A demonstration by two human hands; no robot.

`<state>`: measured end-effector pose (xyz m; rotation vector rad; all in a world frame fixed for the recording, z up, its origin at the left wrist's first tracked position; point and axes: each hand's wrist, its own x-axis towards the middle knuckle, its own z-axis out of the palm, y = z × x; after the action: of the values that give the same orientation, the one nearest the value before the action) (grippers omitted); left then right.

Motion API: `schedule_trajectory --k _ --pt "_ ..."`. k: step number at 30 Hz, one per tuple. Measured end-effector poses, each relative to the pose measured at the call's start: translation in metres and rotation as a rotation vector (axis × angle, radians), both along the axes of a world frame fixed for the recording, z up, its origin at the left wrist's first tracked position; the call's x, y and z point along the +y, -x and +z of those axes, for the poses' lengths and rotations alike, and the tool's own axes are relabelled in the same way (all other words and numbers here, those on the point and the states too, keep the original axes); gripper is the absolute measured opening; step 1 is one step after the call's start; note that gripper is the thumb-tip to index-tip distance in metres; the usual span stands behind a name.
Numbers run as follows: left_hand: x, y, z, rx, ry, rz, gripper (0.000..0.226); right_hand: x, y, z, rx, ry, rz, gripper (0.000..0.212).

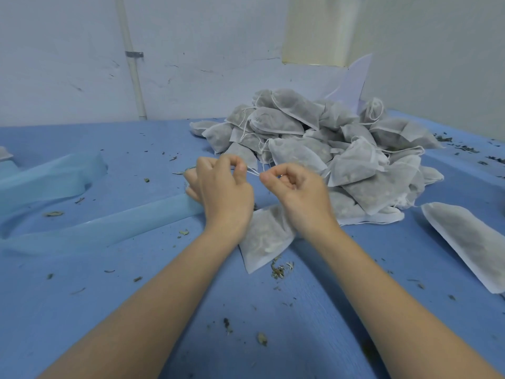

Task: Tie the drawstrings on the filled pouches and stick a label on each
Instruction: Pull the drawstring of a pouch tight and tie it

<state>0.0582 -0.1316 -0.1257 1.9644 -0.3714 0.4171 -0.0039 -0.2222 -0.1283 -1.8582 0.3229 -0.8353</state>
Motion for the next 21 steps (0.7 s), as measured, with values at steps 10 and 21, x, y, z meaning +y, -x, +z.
schedule_trajectory --k 10,21 --pt "-0.004 0.012 -0.011 0.222 0.089 -0.202 0.031 -0.018 0.002 0.005 -0.313 -0.522 -0.222 0.008" --pt "-0.007 0.009 -0.003 0.938 0.723 -0.582 0.010 -0.025 -0.001 0.003 -0.395 -0.707 -0.258 0.006"
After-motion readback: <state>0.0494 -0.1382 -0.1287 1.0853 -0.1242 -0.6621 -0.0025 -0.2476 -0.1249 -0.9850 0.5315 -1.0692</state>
